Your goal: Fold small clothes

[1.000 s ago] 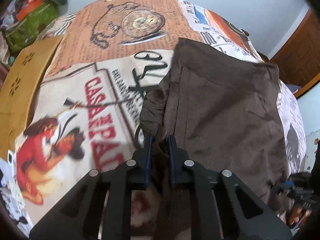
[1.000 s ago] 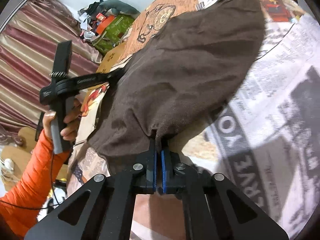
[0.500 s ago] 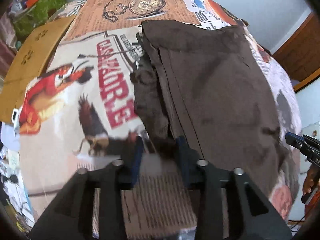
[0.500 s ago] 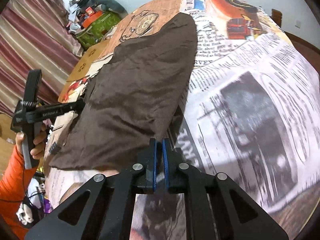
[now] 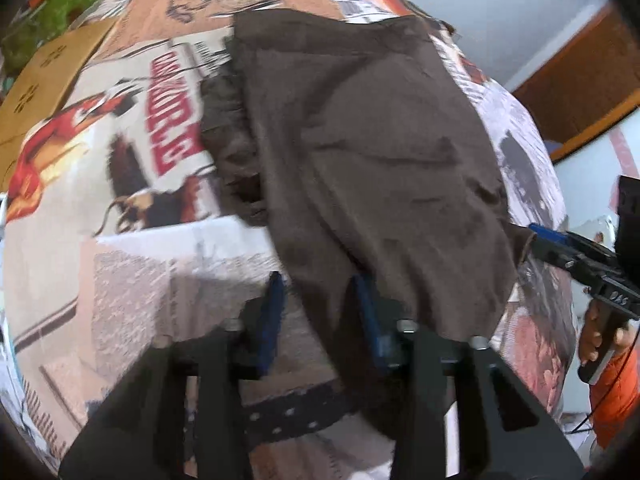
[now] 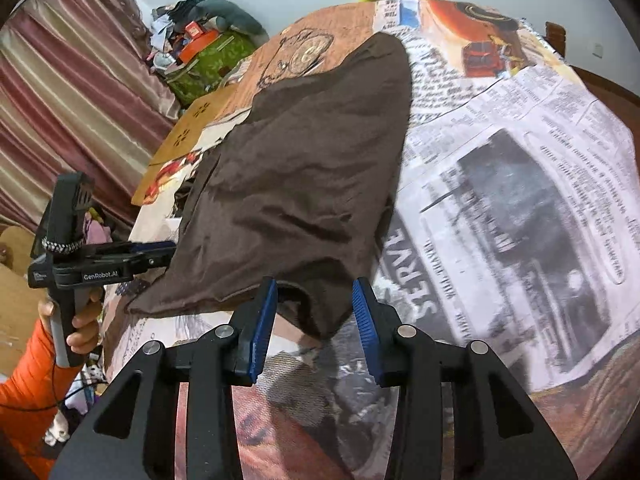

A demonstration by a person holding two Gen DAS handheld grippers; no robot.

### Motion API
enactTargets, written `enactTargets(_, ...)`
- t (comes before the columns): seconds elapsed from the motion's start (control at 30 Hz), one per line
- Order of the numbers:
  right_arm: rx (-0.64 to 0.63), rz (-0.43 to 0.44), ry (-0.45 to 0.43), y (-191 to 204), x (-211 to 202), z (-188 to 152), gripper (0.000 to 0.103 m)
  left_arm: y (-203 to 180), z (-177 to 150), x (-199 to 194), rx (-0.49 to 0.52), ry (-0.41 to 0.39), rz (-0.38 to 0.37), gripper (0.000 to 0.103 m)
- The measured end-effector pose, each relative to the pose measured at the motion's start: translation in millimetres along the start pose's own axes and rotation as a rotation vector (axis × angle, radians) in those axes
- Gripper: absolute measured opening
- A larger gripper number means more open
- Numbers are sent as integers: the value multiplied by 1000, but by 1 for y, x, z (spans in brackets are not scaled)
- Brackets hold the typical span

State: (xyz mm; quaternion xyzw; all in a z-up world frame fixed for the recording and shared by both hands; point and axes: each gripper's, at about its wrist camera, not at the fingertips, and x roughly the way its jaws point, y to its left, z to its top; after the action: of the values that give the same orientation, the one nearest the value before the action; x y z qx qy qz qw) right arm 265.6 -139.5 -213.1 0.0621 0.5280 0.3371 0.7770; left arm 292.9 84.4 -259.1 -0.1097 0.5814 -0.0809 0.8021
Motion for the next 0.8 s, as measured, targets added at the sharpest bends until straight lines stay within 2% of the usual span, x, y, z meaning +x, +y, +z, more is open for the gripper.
enactTargets(0.03,-7,2,10,2,4,-1,36,-2,3,2,8,5,0,4)
enactTargets(0.17,-36,5,42,7,14,-4,36,-7,16,-3,38,-18,53,3)
enactTargets(0.37,-93,-16,57,12,18,-6,38,-16,38,-53,122,-193,159,3)
enactTargets(0.47,-99,-15,69,14,22,-5,38,-5,41,-59,106,-221,196,3)
enactTargets(0.5,-100,-20,68,15,22,-5,38,3,42,-55,94,-216,231,3)
enactTargets(0.57,-100,-21,67,15,22,-5,38,19,40,-41,62,-174,229,3)
enactTargets(0.67,-81,-10,71,14,20,-3,39,46,36,-20,-16,-103,200,11)
enactTargets(0.8,-66,-11,70,8,13,-4,39,62,28,-25,-71,-116,150,37)
